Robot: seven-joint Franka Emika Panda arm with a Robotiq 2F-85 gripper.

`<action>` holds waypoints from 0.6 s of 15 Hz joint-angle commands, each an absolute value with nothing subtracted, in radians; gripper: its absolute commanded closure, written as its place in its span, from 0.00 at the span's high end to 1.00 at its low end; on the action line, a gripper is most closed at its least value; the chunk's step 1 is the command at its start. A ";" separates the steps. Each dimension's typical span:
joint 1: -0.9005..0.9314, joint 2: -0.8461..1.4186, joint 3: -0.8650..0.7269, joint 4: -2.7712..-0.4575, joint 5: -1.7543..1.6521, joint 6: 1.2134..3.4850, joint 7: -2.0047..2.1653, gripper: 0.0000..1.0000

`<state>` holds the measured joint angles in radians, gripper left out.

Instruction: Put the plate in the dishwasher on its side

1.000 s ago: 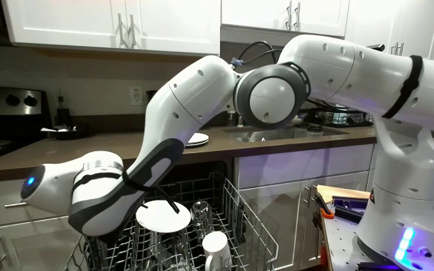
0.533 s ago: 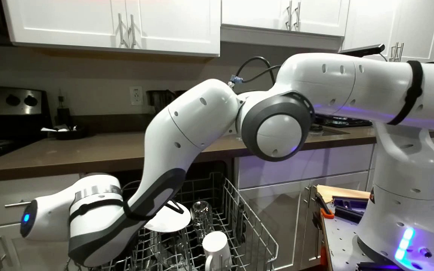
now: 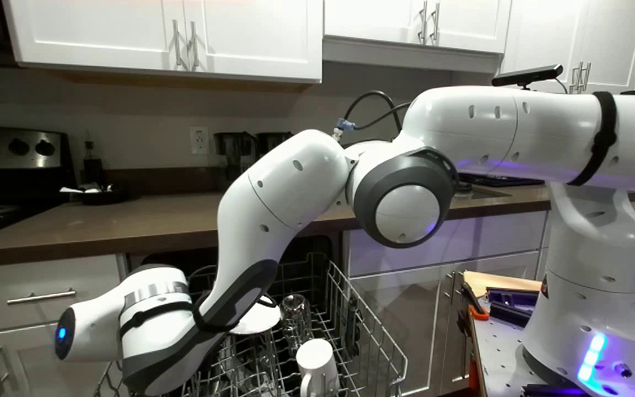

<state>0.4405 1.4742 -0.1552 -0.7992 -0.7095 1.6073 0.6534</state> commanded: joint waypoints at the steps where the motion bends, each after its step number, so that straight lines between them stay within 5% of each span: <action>1: 0.434 1.475 -0.157 -0.781 -0.702 1.626 0.600 0.08; 3: 0.434 1.413 -0.136 -0.833 -0.708 1.667 0.610 0.00; 9: 0.468 1.189 -0.095 -1.014 -0.706 1.666 0.628 0.02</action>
<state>0.4511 1.3546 -0.1169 -0.8412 -0.7087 1.6649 0.6404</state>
